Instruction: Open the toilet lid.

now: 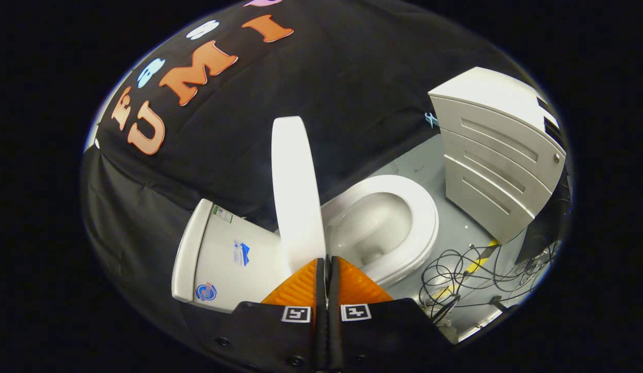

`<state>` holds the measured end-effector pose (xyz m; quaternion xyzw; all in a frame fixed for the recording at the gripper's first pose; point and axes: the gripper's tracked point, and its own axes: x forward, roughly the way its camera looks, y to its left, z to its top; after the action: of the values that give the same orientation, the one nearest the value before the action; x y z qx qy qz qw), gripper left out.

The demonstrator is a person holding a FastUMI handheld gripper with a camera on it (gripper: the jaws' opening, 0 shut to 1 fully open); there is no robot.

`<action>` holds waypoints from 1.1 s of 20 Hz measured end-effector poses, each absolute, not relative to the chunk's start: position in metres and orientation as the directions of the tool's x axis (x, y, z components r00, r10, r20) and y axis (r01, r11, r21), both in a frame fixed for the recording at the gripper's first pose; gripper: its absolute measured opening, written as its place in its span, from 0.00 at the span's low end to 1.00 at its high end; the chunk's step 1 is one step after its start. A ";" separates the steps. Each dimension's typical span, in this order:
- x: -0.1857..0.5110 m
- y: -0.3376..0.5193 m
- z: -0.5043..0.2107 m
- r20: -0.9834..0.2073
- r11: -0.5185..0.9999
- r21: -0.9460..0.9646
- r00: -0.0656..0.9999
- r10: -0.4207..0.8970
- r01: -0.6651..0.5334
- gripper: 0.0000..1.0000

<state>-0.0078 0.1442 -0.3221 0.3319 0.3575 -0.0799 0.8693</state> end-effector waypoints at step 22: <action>0.010 0.276 -0.256 -0.584 0.927 0.335 0.809 0.064 0.169 0.08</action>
<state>0.0103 0.2762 -0.2559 0.1892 0.3076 -0.0282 0.9321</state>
